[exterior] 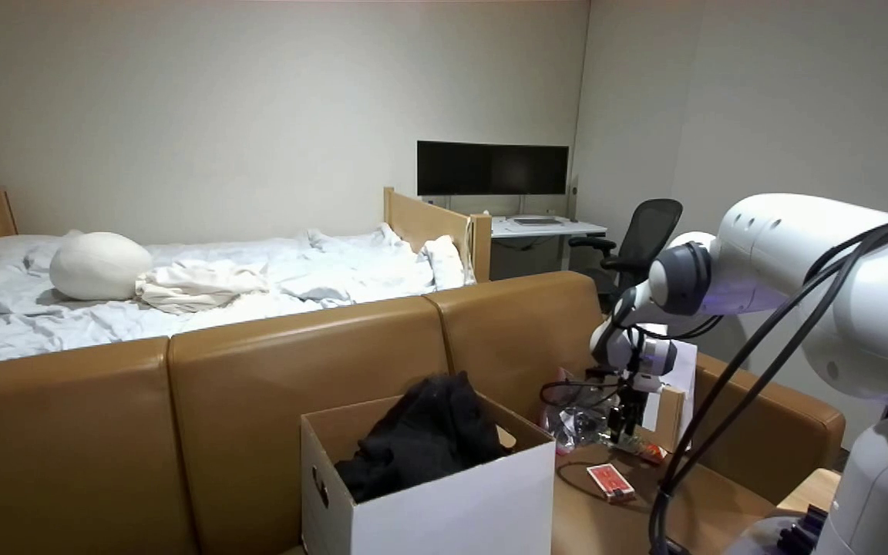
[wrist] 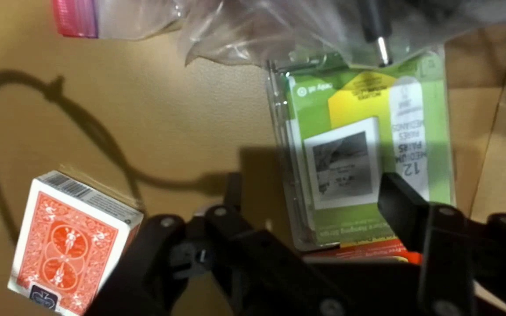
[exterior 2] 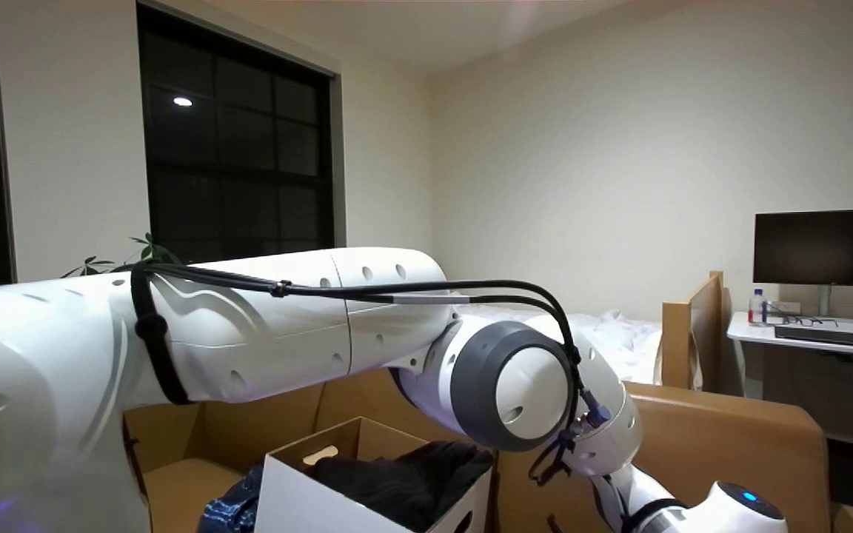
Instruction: Pick up the packet and the card box and put them in the storage box
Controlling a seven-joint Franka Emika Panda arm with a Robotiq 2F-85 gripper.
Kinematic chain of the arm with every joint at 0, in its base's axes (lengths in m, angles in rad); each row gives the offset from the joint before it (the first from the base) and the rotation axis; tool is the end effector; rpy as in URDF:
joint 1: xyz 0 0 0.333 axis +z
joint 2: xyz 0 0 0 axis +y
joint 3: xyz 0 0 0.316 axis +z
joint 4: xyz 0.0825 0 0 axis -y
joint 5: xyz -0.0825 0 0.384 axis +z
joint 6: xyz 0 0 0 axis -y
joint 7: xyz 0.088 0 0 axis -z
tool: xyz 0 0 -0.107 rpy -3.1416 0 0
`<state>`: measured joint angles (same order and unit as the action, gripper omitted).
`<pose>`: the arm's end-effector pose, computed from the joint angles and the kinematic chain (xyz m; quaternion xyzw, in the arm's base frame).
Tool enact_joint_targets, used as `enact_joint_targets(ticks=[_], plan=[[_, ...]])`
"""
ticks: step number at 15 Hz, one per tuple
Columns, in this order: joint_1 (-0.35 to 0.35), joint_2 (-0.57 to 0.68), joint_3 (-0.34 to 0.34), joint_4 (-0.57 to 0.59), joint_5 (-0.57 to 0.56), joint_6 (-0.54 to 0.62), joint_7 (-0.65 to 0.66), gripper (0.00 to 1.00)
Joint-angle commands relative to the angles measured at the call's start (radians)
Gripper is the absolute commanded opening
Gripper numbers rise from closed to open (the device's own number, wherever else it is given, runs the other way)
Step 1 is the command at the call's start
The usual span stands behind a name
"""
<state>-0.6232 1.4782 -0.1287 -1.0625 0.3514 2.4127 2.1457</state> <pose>0.5165 -0.4481 -0.1033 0.0382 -0.9968 -0.0698 0.0042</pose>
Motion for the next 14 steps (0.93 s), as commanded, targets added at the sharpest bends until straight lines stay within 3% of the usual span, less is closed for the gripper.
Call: enact_joint_targets(ticks=[1, 14], plan=[[-0.035, 0.000, 0.035, 0.024, 0.028, -0.057, -0.062, 1.00], [-0.030, 0.000, 0.085, 0.035, 0.041, -0.280, -0.129, 1.00]])
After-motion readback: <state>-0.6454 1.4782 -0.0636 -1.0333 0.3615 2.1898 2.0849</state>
